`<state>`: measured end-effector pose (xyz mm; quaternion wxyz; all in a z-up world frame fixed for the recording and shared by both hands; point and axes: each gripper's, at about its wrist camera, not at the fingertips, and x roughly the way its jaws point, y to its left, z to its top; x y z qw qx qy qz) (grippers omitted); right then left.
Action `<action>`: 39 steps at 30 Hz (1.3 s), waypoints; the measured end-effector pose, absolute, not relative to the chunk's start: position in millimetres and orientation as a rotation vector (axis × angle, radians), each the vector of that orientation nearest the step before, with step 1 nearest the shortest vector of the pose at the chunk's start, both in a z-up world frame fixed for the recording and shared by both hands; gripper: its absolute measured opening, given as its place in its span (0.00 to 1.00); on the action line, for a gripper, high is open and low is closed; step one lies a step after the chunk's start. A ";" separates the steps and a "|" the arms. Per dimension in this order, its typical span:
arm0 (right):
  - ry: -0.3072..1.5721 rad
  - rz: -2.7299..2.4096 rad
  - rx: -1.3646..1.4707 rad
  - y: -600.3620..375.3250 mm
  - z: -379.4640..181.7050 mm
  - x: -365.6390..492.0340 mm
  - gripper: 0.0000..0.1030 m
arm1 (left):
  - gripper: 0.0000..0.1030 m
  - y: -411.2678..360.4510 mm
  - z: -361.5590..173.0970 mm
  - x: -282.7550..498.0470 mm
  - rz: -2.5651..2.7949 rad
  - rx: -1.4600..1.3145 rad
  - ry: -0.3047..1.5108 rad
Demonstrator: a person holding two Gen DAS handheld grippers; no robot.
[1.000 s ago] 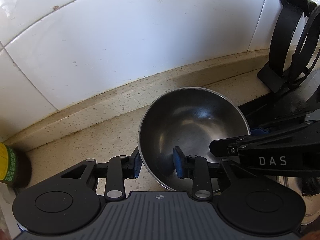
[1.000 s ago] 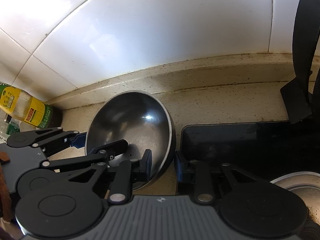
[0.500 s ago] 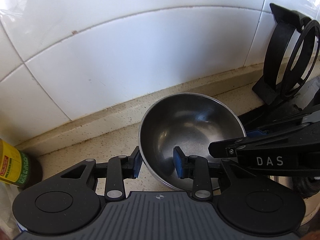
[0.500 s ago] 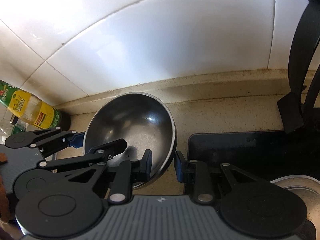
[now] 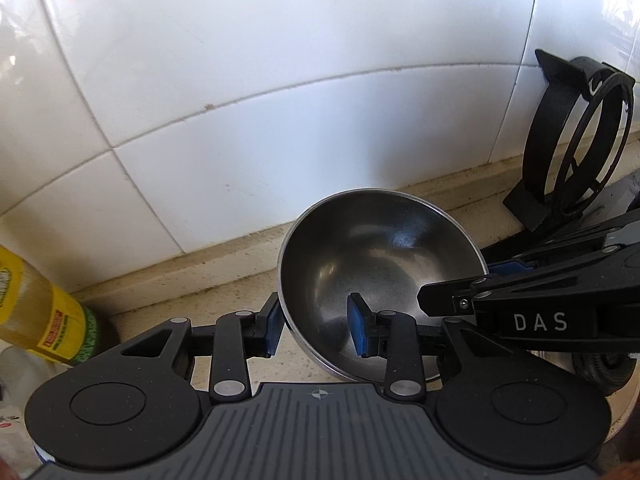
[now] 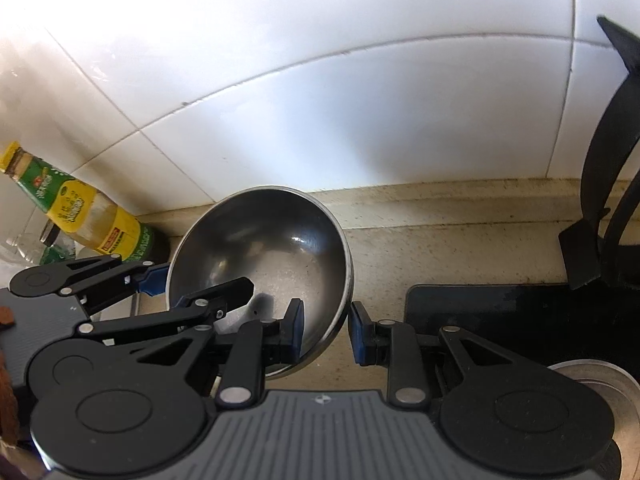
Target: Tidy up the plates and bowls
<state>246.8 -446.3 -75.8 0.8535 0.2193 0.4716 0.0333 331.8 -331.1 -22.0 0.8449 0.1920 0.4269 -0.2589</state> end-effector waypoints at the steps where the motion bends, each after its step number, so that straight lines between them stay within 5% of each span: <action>1: 0.989 0.073 0.459 -445.0 -73.6 246.6 0.28 | 0.40 -329.2 -19.8 331.0 -0.543 0.403 0.897; 39: 0.931 0.200 0.334 -382.6 -15.7 208.7 0.28 | 0.41 -264.9 40.3 266.5 -0.420 0.366 0.806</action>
